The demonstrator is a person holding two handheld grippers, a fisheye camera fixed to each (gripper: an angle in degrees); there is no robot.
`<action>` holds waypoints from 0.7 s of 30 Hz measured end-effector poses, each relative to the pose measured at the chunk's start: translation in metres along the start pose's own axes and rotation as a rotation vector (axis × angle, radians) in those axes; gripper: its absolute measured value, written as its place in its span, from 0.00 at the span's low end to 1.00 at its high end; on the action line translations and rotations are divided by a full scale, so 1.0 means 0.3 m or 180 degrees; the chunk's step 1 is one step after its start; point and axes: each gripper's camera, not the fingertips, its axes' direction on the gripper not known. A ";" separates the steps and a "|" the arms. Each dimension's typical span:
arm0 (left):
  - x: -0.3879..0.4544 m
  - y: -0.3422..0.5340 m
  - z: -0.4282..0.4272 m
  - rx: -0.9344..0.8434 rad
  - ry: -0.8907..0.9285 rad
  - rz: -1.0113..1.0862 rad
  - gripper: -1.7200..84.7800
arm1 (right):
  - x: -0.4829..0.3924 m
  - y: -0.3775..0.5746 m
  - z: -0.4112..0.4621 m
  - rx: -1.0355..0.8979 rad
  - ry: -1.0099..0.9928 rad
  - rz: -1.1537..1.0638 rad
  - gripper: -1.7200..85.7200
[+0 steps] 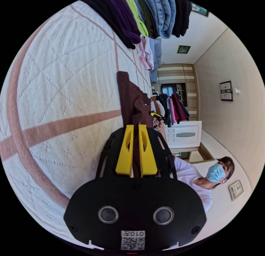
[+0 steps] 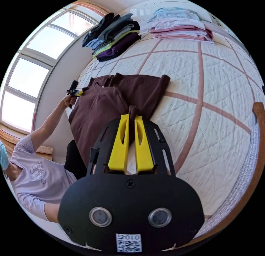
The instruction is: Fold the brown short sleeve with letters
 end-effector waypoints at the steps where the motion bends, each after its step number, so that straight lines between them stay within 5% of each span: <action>1: 0.001 0.007 -0.011 0.0077 -0.0016 0.0108 0.04 | -0.002 0.015 -0.005 0.0033 0.0014 -0.0013 0.08; 8: 0.187 0.018 0.002 0.0284 -0.0417 0.1302 0.06 | -0.134 0.026 -0.095 0.0444 0.0407 -0.0287 0.08; 13: 0.054 -0.007 0.085 0.0165 -0.0834 0.0528 0.10 | -0.114 0.012 0.034 0.0051 0.0788 -0.0096 0.09; 21: 0.336 0.531 0.045 0.0972 -0.2093 0.1177 0.16 | -0.386 0.373 -0.151 0.1037 0.1270 -0.0163 0.14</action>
